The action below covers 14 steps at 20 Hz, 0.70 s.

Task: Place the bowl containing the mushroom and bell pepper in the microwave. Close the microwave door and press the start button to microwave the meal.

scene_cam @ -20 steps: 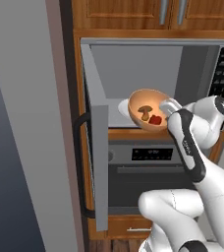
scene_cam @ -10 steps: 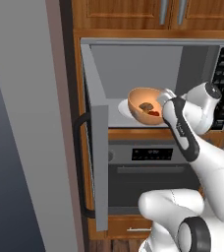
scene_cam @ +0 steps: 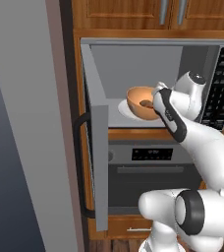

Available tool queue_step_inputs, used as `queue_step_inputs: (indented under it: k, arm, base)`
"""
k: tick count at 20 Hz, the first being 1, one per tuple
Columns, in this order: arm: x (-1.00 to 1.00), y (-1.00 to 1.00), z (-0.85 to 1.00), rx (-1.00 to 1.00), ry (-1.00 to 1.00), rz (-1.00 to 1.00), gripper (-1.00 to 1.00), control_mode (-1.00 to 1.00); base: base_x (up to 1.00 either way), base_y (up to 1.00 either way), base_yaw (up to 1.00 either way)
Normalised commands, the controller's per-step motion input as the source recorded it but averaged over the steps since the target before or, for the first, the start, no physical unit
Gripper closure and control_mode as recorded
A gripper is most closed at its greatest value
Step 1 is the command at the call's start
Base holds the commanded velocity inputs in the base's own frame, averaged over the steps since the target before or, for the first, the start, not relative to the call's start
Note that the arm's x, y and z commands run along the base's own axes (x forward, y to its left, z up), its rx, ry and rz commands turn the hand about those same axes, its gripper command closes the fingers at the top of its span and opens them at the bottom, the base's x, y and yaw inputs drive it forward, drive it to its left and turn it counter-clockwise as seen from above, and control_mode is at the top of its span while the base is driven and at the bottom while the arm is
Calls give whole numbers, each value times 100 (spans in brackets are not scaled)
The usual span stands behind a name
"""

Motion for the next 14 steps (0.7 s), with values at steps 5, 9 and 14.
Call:
queue_step_inputs:
  k: [5, 9, 14]
  arm:
    - [41, 0, -6, -5, 1, -10, 100, -100]
    - [35, -4, -15, -3, 0, -8, 100, -100]
    - [16, -17, -19, -1, 2, -3, 100, -100]
  base:
    - [0, 0, 0]
    - [0, 0, 0]
    - [0, 0, 0]
